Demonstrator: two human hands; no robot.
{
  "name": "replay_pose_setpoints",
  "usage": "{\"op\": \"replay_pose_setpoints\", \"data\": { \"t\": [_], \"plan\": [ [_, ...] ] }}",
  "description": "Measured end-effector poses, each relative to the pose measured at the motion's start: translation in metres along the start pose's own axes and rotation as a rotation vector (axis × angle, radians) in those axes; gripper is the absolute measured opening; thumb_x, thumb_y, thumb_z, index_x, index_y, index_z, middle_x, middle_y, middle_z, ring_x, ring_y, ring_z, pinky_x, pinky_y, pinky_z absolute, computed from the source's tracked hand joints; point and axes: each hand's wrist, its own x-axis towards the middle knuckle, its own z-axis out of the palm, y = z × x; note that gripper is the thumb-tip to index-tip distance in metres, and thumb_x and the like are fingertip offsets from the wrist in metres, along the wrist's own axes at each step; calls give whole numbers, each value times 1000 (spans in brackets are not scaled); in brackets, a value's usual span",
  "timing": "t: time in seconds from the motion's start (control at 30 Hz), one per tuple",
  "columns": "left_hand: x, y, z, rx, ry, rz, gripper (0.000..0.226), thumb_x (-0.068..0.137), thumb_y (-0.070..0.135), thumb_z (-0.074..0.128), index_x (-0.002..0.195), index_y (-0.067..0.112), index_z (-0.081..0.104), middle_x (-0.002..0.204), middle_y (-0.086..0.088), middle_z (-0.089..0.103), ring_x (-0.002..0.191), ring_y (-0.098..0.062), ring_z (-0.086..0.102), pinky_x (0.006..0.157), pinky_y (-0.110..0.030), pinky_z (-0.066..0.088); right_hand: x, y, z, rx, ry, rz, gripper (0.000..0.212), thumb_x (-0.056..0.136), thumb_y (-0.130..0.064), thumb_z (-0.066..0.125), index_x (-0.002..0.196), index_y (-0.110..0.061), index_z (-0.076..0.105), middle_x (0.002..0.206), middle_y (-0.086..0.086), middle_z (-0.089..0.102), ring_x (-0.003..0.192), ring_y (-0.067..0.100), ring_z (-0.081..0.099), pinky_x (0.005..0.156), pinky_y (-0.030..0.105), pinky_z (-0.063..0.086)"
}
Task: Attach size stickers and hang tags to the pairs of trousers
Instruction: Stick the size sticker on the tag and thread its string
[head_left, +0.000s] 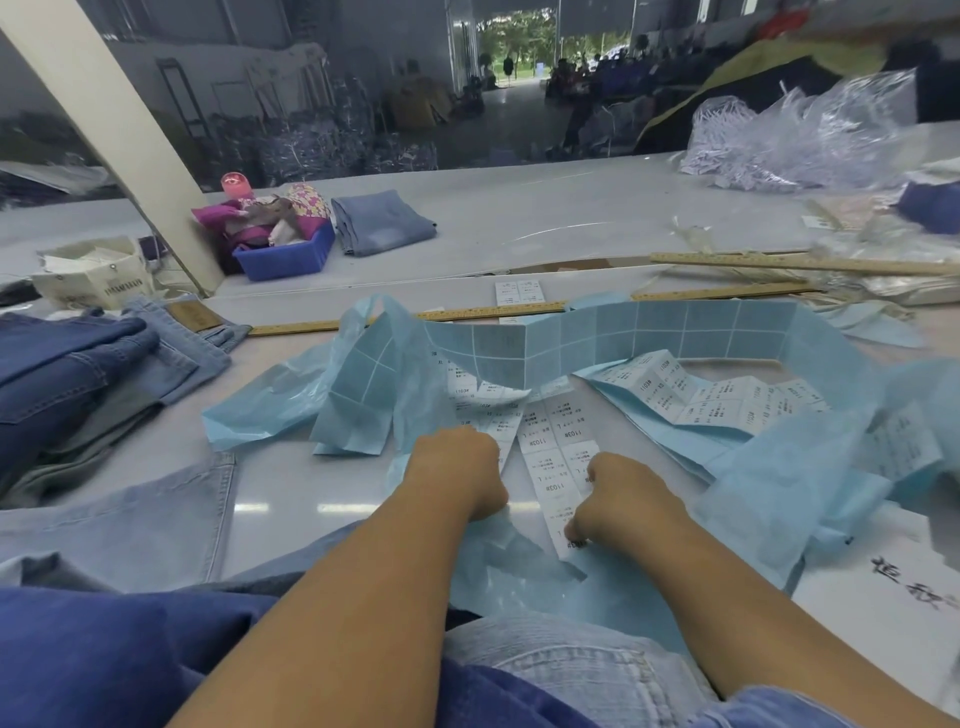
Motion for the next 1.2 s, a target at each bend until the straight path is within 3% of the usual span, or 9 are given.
{"op": "replay_pose_setpoints", "data": {
  "t": [0.1, 0.23, 0.37, 0.57, 0.73, 0.87, 0.97, 1.03, 1.2],
  "plan": [
    [1, 2, 3, 2, 8, 19, 23, 87, 32, 55, 105, 21, 63, 110, -2, 57, 95, -22, 56, 82, -33, 45, 1, 0, 1, -17, 21, -22, 50, 68, -28, 73, 113, -27, 51, 113, -2, 54, 108, 24, 51, 91, 38, 46],
    [3, -8, 4, 59, 74, -78, 35, 87, 39, 57, 117, 21, 55, 115, -4, 56, 104, -25, 55, 84, -35, 42, 1, 0, 3, -36, 62, -45, 37, 71, -31, 68, 105, -27, 53, 110, -2, 54, 106, 24, 49, 83, 35, 38],
    [3, -9, 5, 174, 12, -158, 46, 86, 59, 54, 112, 21, 59, 112, -4, 57, 101, -24, 55, 82, -37, 37, 1, -1, 4, -40, 66, -57, 33, 75, -33, 65, 106, -28, 54, 110, -3, 53, 101, 23, 45, 81, 36, 33],
    [0, -6, 2, 164, 45, -111, 7, 87, 18, 48, 93, 20, 52, 109, -3, 60, 87, -23, 49, 80, -33, 32, -4, -2, 0, -44, 85, -49, 33, 77, -32, 61, 109, -27, 55, 114, -1, 53, 103, 24, 44, 80, 36, 31],
    [0, 4, -2, 75, 128, 4, 28, 90, 39, 53, 111, 21, 57, 111, -3, 59, 101, -25, 56, 83, -36, 37, -12, 1, -4, -139, 56, 20, 56, 75, -39, 68, 122, -24, 42, 126, 4, 39, 119, 30, 38, 84, 39, 37],
    [-4, 26, 4, -126, -99, 152, 42, 79, 59, 65, 99, 24, 56, 106, 0, 61, 95, -22, 55, 75, -33, 44, -10, -3, -2, 12, 45, -83, 61, 79, -19, 70, 132, -19, 40, 128, 9, 38, 116, 30, 47, 85, 34, 44],
    [-3, 25, 6, -184, -118, 127, 40, 77, 60, 67, 82, 24, 51, 92, 3, 58, 85, -20, 54, 68, -32, 42, -7, -3, -2, 192, 87, -147, 70, 79, -3, 62, 142, -20, 36, 134, 10, 36, 119, 28, 50, 91, 32, 46],
    [-1, 23, 7, -185, -105, 106, 40, 78, 59, 66, 76, 25, 45, 89, 4, 56, 83, -20, 53, 66, -31, 40, -5, -2, -1, 330, 134, -188, 73, 78, 4, 60, 143, -19, 37, 133, 8, 37, 110, 24, 54, 85, 27, 47],
    [3, 19, 4, -434, -64, 57, 39, 86, 58, 56, 100, 22, 53, 107, 1, 60, 92, -19, 55, 75, -34, 46, -2, -2, -5, 635, 358, -307, 64, 73, 9, 63, 128, -21, 50, 118, -2, 41, 88, 5, 54, 61, 8, 39]
  ]
}}
